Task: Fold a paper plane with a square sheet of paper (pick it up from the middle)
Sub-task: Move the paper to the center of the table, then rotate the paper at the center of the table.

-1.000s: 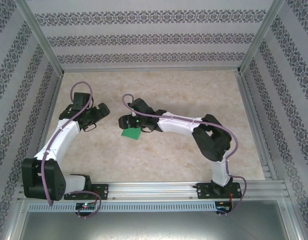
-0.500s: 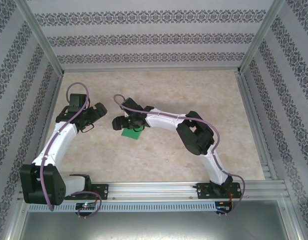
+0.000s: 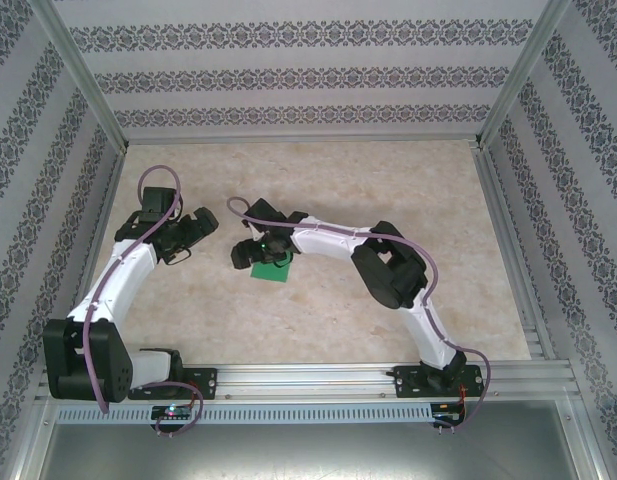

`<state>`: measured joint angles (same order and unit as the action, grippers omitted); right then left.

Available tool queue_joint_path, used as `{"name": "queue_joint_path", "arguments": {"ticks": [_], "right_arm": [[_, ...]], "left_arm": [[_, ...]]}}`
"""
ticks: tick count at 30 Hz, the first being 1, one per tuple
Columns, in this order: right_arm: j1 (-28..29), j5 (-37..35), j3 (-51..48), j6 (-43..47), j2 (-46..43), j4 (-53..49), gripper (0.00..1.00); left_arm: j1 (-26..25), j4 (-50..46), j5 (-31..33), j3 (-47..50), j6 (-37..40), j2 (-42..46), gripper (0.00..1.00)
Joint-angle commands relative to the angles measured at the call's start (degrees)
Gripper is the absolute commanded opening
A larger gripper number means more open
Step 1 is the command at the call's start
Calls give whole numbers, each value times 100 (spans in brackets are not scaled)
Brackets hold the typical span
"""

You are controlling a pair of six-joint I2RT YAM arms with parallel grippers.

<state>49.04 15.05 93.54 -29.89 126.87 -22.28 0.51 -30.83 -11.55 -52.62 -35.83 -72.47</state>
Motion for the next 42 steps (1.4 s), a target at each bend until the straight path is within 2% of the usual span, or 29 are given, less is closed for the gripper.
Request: {"name": "queue_joint_path", "arguments": {"ticks": [1, 5, 8, 11, 15, 19, 23, 25, 30, 37, 42], "right_arm": [[-144, 151, -792, 751, -361, -743, 81], [-305, 354, -1565, 1163, -934, -692, 82], [-402, 620, -1854, 981, -1350, -327, 82], [-439, 677, -2138, 398, -1863, 366, 84], [-656, 481, -2793, -533, -2526, 1207, 85], [-1000, 127, -3638, -1091, -3199, 1624, 85], [-1367, 202, -4327, -1430, -3676, 1887, 85], [-1461, 95, -4510, -1572, -3814, 1849, 84], [-1599, -63, -4804, -2004, -3879, 1933, 81], [-1617, -181, -4917, -2271, -3894, 2000, 81], [-1634, -124, -4861, -2276, -3825, 1810, 80]], "left_arm": [[85, 76, -293, -53, 207, -71, 100], [80, 333, -732, 20, 271, -167, 100], [55, 576, -1176, 76, 270, -280, 100], [-72, 707, -1521, 46, 304, -423, 100], [-496, 822, -1880, -69, 379, -684, 99], [-1083, 1034, -2067, -320, 404, -1095, 92], [-1809, 1480, -2252, -637, 228, -1721, 73], [-2134, 1628, -2295, -878, 106, -2160, 59], [-2601, 1613, -2379, -1579, 15, -3229, 33], [-2760, 1281, -2172, -2090, 102, -4100, 16], [-2785, 1271, -1962, -1967, 74, -4293, 10]]}}
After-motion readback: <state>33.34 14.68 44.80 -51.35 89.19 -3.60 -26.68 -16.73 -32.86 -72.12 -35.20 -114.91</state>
